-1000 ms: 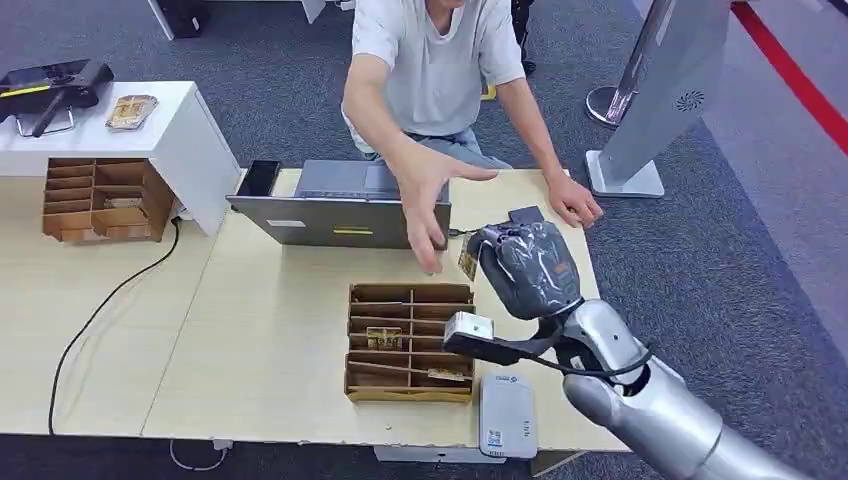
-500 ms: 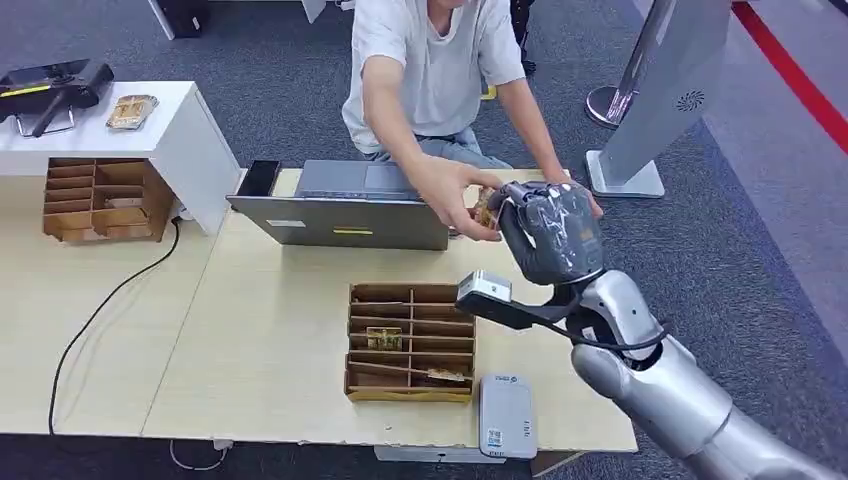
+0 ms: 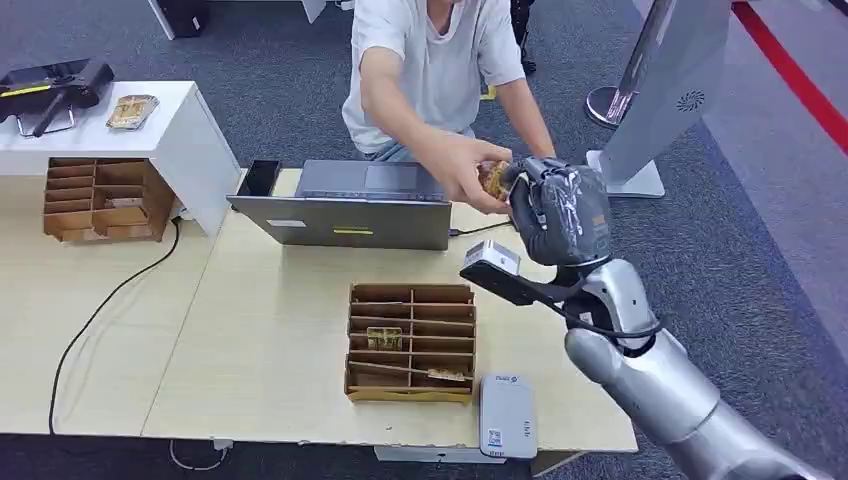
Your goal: Pass the card to the sensor for recognition and then transmit it.
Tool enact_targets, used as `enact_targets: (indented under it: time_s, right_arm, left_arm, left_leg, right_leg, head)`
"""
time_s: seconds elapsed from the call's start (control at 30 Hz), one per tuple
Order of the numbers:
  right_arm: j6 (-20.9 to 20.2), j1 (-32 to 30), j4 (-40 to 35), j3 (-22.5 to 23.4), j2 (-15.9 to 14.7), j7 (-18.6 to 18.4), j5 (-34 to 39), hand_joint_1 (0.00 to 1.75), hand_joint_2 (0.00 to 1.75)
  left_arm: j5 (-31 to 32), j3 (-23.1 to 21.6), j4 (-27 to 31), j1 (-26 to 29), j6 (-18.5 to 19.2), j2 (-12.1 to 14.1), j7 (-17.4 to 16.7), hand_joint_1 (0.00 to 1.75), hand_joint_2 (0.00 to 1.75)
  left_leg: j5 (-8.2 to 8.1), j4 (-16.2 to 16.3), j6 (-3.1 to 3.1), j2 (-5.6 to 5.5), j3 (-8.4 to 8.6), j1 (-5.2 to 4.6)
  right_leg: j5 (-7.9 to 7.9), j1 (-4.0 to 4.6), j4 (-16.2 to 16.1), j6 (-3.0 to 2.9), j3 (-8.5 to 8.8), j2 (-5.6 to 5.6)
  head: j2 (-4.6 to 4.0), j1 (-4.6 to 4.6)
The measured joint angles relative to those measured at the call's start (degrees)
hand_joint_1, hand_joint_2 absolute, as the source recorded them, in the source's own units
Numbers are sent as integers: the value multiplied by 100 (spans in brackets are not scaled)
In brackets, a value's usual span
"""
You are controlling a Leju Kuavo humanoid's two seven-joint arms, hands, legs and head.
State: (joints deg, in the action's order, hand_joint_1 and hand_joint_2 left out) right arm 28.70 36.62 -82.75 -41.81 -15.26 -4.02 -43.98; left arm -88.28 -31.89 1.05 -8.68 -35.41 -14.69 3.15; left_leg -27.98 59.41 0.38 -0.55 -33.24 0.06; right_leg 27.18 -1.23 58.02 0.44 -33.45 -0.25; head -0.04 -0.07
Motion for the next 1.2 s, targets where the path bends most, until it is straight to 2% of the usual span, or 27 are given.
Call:
enact_targets:
  time_s: [1.03,1.13,1.2]
  right_arm:
    - [4,-2,286,197,192,26,-262,0,175]
    - [103,-19,280,214,194,72,-337,0,175]
    - [328,-94,223,229,197,164,-339,0,175]
  left_arm:
    - [0,55,0,-1,0,0,50,0,0]
    - [0,59,0,0,0,0,52,0,0]
    - [0,68,0,1,0,0,57,0,0]
  left_leg:
    - [0,0,-1,0,1,1]
    - [0,0,0,0,1,1]
    - [0,0,0,-1,1,1]
  right_leg:
    - [0,1,0,0,0,0]
    - [0,1,0,0,0,0]
    - [0,1,0,0,0,0]
  head:
    - [0,0]
    - [0,0]
    - [0,0]
